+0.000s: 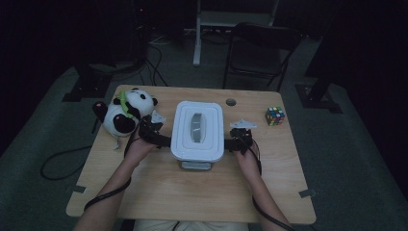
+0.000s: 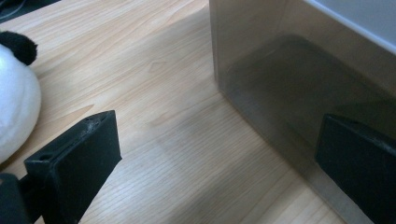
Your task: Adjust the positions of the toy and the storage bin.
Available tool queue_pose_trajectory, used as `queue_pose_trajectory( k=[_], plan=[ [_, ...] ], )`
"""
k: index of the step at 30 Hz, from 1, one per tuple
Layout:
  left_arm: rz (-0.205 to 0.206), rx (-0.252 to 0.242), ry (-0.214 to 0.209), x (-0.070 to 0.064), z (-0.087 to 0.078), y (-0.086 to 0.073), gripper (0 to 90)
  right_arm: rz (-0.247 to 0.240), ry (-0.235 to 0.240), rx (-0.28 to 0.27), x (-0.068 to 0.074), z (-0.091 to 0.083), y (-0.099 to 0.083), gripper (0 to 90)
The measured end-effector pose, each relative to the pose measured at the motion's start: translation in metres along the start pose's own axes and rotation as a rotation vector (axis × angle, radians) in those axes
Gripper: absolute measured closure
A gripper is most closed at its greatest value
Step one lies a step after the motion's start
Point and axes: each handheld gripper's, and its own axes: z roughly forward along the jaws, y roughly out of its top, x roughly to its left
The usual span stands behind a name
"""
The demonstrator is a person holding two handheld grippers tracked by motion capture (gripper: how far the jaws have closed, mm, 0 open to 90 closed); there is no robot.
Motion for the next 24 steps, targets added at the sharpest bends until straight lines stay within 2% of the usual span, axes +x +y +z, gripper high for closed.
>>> queue_pose_trajectory(
  k=[3,14,19,24],
  plan=[
    [0.011,0.005,0.000,-0.003,0.002,0.002,0.9,0.000,0.010,0.004,-0.004,-0.002,-0.001,19.5],
    [0.011,0.007,-0.013,-0.013,0.011,0.009,0.9,-0.010,0.007,0.009,-0.013,-0.013,-0.008,19.8],
    [0.025,0.019,-0.026,-0.022,0.016,0.014,0.9,-0.023,-0.005,0.011,-0.020,-0.018,-0.010,19.9],
    [0.049,0.025,-0.044,-0.035,0.023,0.021,0.9,-0.001,-0.003,0.002,-0.034,-0.025,-0.016,20.0]
  ],
)
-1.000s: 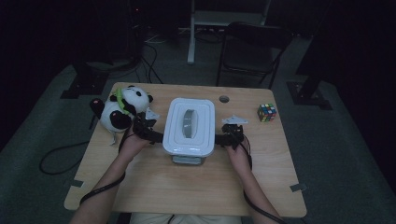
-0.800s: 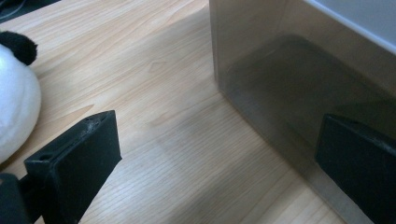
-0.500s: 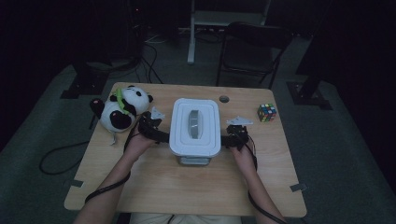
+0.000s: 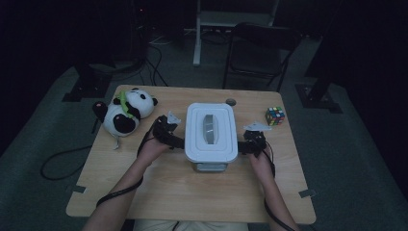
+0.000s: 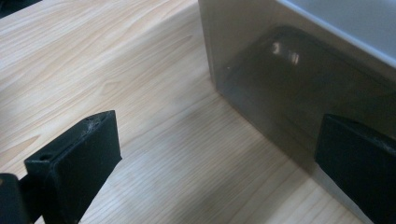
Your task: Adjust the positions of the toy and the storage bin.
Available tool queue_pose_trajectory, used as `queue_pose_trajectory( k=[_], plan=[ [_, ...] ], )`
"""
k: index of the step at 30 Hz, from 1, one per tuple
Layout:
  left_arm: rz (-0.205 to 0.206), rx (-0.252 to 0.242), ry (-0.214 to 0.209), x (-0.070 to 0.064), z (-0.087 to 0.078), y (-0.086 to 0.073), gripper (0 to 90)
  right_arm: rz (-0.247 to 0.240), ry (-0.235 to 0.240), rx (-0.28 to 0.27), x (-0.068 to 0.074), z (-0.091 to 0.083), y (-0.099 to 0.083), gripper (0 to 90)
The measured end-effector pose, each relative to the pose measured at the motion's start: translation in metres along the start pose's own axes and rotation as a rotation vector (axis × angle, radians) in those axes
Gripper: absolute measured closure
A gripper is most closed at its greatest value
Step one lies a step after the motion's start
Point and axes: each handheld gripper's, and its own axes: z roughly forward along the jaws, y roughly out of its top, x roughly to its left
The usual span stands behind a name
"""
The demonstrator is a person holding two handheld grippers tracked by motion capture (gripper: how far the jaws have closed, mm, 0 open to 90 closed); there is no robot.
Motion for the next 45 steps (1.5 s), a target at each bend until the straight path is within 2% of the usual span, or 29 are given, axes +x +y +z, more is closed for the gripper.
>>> queue_pose_trajectory(
  k=[5,7,9,12,16,21,25,27,34,40,42,45],
  plan=[
    [-0.005,0.000,-0.022,-0.004,0.003,0.002,0.8,0.028,0.001,-0.005,-0.009,-0.005,-0.006,19.7],
    [-0.018,0.001,-0.047,-0.003,0.002,-0.001,0.7,0.044,0.006,-0.013,-0.011,-0.006,-0.008,19.1],
    [-0.031,0.005,-0.050,-0.001,0.001,-0.006,0.7,0.046,-0.002,-0.013,-0.011,-0.006,-0.011,16.5],
    [-0.051,0.025,-0.023,0.002,-0.003,-0.015,0.8,0.060,0.018,-0.007,-0.013,-0.002,-0.018,14.6],
    [-0.074,0.023,0.018,0.011,-0.019,-0.029,0.8,0.041,0.005,0.038,-0.014,0.000,-0.031,14.5],
    [-0.101,0.013,0.073,0.033,-0.047,-0.044,0.8,0.036,-0.002,0.062,-0.019,-0.009,-0.044,14.4],
    [-0.148,-0.017,0.133,0.057,-0.072,-0.053,0.8,0.039,-0.005,0.064,-0.022,-0.019,-0.051,14.4],
    [-0.173,-0.042,0.150,0.067,-0.085,-0.055,0.8,0.039,-0.003,0.065,-0.022,-0.022,-0.054,14.4],
    [-0.201,-0.092,0.242,0.098,-0.121,-0.064,0.8,0.044,-0.001,0.069,-0.024,-0.027,-0.059,14.3],
    [-0.246,-0.094,0.300,0.123,-0.126,-0.075,0.9,0.054,0.002,0.084,-0.026,-0.027,-0.062,14.4],
    [-0.258,-0.096,0.293,0.131,-0.123,-0.078,0.9,0.060,0.004,0.089,-0.027,-0.027,-0.063,14.4],
    [-0.273,-0.075,0.281,0.139,-0.112,-0.084,0.9,0.060,0.007,0.099,-0.027,-0.026,-0.064,14.4]
  ],
)
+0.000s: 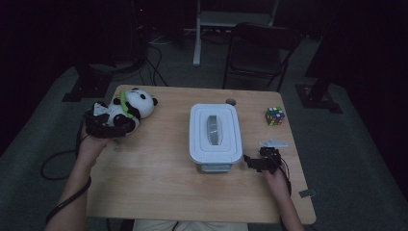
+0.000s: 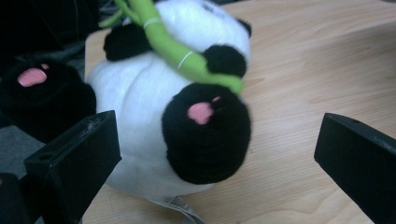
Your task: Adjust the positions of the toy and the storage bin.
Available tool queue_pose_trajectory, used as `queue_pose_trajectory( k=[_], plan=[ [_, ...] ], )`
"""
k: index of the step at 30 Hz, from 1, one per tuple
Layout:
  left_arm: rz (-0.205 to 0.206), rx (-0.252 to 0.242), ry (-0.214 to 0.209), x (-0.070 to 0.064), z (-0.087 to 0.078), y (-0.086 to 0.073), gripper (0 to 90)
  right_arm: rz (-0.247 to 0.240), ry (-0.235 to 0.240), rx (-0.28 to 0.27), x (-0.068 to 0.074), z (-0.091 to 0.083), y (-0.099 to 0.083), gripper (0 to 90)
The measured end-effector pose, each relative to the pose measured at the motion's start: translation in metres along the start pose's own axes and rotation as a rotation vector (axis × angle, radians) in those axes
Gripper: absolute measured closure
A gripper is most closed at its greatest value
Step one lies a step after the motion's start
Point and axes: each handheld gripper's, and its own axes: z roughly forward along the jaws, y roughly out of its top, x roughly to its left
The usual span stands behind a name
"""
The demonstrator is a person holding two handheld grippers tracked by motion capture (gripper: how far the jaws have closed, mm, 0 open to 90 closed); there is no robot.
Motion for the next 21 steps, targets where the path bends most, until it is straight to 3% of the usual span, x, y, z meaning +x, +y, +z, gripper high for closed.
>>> queue_pose_trajectory(
  k=[2,6,9,11,12,14,21],
  plan=[
    [0.006,0.005,0.007,0.002,0.008,-0.002,1.5,-0.002,0.001,0.002,0.000,0.000,0.000,14.4],
    [0.010,-0.036,-0.013,0.001,0.018,-0.007,9.4,0.002,0.000,0.003,-0.001,0.000,0.000,14.4],
    [0.016,-0.060,-0.018,-0.003,0.021,-0.009,23.5,0.002,-0.003,0.003,-0.001,0.000,-0.001,14.5],
    [0.018,-0.070,0.017,-0.007,0.021,-0.011,39.2,0.002,-0.001,0.003,-0.001,0.000,-0.001,14.5],
    [0.007,-0.078,0.003,-0.007,0.020,-0.011,46.9,-0.001,-0.002,0.006,-0.001,0.000,-0.001,14.5],
    [0.010,-0.076,0.023,-0.012,0.016,-0.012,55.3,-0.001,-0.001,0.007,-0.001,0.000,-0.001,14.7],
    [0.022,-0.038,-0.005,-0.037,0.001,-0.010,61.5,-0.002,0.009,0.003,0.000,-0.002,-0.001,14.8]
  ],
)
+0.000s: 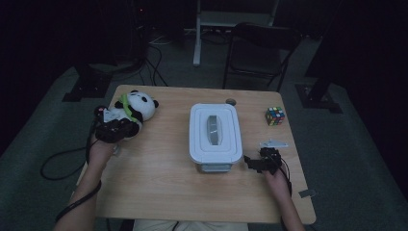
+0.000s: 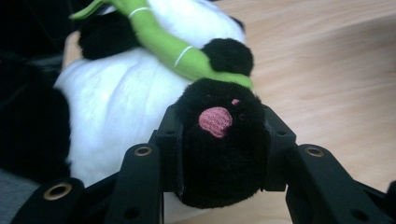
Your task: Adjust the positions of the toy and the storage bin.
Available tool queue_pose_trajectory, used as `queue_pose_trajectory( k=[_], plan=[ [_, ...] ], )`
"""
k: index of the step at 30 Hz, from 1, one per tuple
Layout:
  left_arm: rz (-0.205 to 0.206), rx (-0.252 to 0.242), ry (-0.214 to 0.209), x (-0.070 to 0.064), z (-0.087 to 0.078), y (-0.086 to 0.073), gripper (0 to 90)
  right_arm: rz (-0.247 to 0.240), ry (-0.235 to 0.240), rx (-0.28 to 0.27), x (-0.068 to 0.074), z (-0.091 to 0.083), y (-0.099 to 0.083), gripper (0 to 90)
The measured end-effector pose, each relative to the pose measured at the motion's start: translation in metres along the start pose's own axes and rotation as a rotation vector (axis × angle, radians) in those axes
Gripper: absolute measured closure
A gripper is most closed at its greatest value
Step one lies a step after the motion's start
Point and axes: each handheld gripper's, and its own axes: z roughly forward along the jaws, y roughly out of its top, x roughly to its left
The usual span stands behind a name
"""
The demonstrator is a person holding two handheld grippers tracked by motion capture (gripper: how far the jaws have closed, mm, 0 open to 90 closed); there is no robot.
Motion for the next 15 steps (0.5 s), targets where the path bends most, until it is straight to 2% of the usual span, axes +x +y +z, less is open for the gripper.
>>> queue_pose_trajectory(
  k=[2,6,11,15],
  plan=[
    [-0.006,0.017,-0.010,-0.010,-0.005,-0.001,61.5,-0.003,0.001,-0.003,0.001,-0.001,0.001,14.8],
    [0.020,0.039,-0.041,-0.029,-0.015,-0.006,61.4,-0.009,0.010,-0.011,0.004,-0.003,0.002,14.8],
    [0.009,0.027,-0.113,-0.048,-0.031,-0.016,60.8,-0.016,0.026,-0.021,0.009,-0.008,0.004,14.8],
    [0.033,0.023,-0.157,-0.065,-0.038,-0.020,59.5,-0.017,0.036,-0.027,0.011,-0.009,0.004,14.8]
  ],
)
